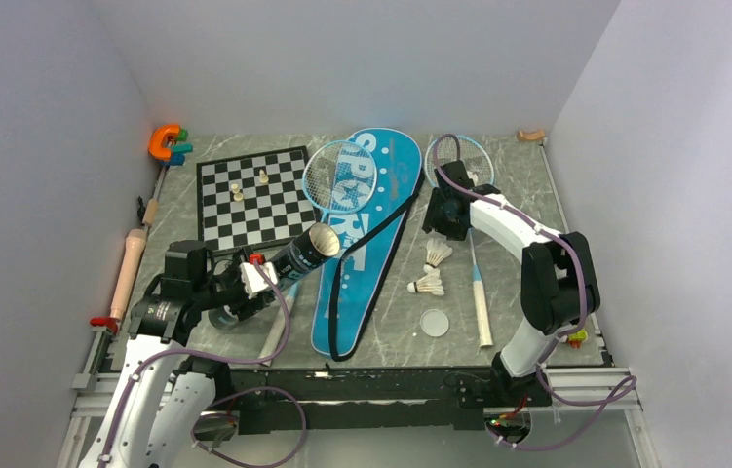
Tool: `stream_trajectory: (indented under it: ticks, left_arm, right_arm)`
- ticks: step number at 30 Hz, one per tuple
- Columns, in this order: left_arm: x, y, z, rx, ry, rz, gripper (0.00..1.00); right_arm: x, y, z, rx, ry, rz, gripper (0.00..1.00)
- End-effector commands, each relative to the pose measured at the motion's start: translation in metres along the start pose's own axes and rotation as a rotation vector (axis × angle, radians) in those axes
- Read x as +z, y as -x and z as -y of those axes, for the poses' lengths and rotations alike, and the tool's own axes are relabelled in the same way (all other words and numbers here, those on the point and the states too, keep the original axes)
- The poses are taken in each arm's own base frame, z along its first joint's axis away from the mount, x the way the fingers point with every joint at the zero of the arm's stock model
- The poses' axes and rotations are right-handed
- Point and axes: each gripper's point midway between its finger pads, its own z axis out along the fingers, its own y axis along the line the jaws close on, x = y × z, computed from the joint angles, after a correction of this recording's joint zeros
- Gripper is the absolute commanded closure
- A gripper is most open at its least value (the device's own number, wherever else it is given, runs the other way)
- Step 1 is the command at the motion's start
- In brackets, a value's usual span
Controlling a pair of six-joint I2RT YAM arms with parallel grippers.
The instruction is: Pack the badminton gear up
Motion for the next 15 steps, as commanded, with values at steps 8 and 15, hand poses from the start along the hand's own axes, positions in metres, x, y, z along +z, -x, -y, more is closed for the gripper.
stream_trajectory:
  ticks: [8, 15]
  left_arm:
    - [-0.005, 0.021, -0.005, 0.041, 0.01, 0.066, 0.53]
    - [-0.005, 0.023, -0.006, 0.043, 0.012, 0.07, 0.53]
  right_arm:
    - [0.003, 0.003, -0.005, -0.063, 0.063, 0.023, 0.5]
    - [-0.003, -0.016, 0.004, -0.06, 0.071, -0.004, 0.53]
